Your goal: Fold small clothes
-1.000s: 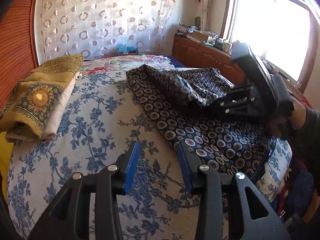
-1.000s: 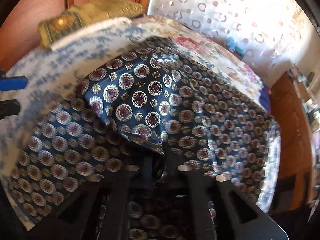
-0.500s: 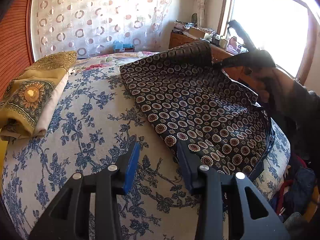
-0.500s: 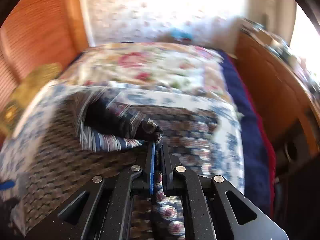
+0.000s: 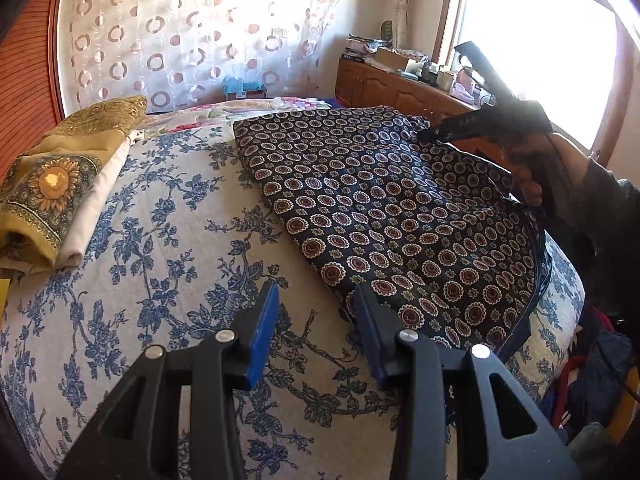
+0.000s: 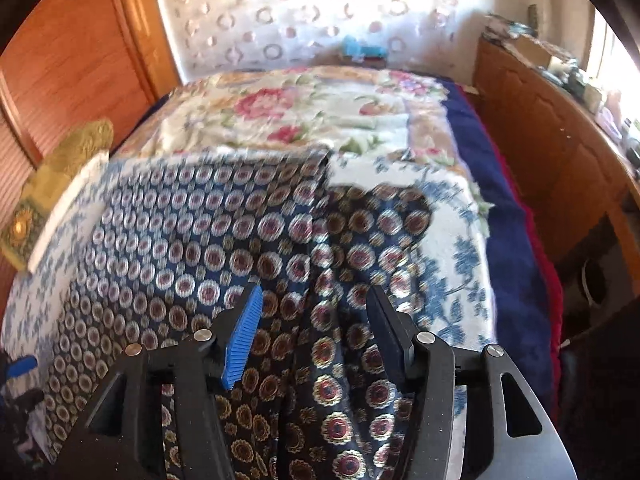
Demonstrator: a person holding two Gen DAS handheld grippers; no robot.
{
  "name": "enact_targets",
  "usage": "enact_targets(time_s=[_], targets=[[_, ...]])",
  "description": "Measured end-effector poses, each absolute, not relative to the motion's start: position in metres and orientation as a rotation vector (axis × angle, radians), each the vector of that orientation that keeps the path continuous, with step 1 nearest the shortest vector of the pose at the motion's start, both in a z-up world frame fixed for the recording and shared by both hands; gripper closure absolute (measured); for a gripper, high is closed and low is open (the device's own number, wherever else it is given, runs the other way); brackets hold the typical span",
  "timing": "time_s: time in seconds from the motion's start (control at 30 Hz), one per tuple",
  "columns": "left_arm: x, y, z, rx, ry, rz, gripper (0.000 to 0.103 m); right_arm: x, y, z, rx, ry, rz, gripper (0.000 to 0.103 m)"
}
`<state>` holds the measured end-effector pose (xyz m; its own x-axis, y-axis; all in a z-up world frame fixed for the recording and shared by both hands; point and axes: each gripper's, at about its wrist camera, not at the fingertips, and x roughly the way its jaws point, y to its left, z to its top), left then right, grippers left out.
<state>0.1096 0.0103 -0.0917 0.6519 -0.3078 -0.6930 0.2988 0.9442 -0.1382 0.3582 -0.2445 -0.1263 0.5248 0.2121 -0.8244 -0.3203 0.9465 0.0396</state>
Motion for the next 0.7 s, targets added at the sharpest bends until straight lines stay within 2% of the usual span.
enact_targets(time_s=[0.07,0.1,0.13,0.17,0.37,0.7], targets=[[0.11,0.01,-0.092,-0.01,0.789,-0.345,0.065,0.358,-0.239,-0.135,-0.141,0.992,0.326,0.056],[0.109,0.011,-0.092,-0.01,0.789,-0.345,0.065,0.358,-0.236,-0.139,-0.15,1.004,0.336,0.069],[0.109,0.011,-0.091,-0.01,0.789,-0.344,0.065,0.356,-0.234,-0.141,-0.158,1.01,0.346,0.089],[0.11,0.011,-0.092,-0.011,0.79,-0.343,0.065,0.354,-0.231,-0.142,-0.176,1.003,0.353,0.098],[0.11,0.012,-0.092,-0.014,0.788,-0.345,0.065,0.337,-0.231,-0.119,-0.218,0.896,0.369,0.102],[0.107,0.006,-0.089,-0.009,0.784,-0.358,0.065,0.347,-0.276,-0.118,-0.192,0.939,0.211,0.102]])
